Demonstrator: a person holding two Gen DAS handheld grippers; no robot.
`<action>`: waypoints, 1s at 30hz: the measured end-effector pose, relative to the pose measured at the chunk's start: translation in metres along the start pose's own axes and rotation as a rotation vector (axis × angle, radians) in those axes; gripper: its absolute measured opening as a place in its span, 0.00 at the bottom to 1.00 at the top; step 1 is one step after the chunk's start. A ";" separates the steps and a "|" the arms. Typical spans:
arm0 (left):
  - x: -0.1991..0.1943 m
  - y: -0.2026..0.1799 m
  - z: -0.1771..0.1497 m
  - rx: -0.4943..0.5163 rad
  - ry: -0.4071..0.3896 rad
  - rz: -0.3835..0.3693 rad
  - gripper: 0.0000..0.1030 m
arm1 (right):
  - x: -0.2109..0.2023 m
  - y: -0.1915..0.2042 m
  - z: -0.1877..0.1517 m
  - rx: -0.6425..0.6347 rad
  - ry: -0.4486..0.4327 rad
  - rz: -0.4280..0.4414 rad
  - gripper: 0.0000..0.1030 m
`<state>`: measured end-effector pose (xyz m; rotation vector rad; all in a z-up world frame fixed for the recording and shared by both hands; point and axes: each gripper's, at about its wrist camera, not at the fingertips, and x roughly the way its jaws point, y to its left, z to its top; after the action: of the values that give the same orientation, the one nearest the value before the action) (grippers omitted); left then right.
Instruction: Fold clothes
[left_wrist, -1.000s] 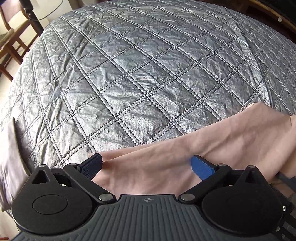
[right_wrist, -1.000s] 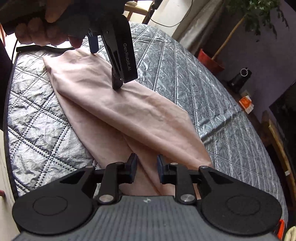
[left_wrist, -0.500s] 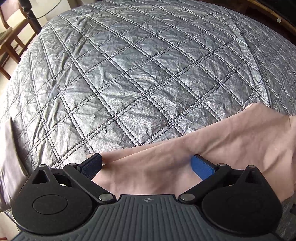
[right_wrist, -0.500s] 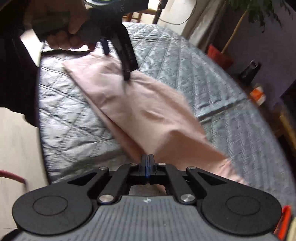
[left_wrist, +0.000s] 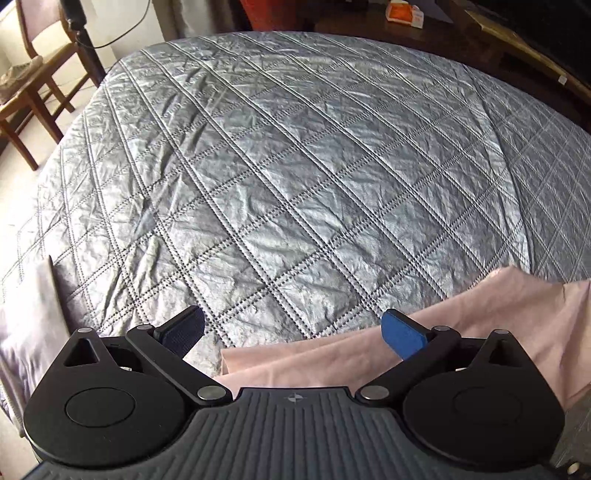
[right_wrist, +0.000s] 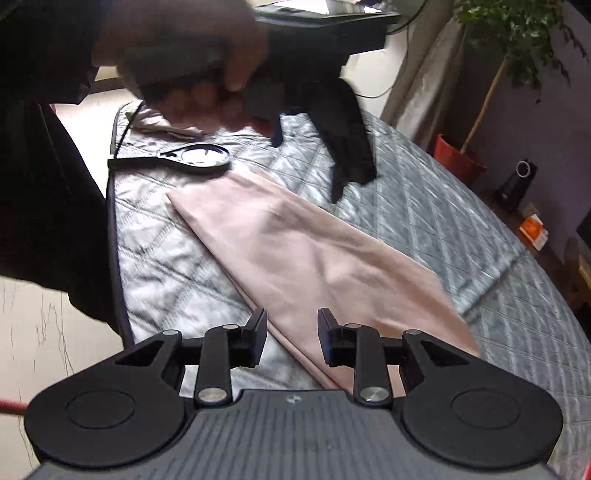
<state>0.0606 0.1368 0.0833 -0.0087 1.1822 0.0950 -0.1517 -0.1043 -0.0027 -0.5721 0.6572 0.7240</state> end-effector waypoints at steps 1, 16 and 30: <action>-0.004 0.007 0.003 -0.015 -0.010 0.001 1.00 | 0.007 0.007 0.005 -0.023 0.002 -0.001 0.25; -0.038 0.067 0.029 -0.207 -0.074 0.022 1.00 | 0.069 0.050 0.055 -0.042 -0.020 0.093 0.01; -0.012 0.030 0.017 -0.151 -0.040 -0.035 1.00 | 0.038 0.028 0.056 0.220 -0.060 0.199 0.17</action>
<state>0.0699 0.1668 0.1022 -0.1598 1.1318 0.1523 -0.1315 -0.0337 0.0003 -0.2835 0.7335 0.8387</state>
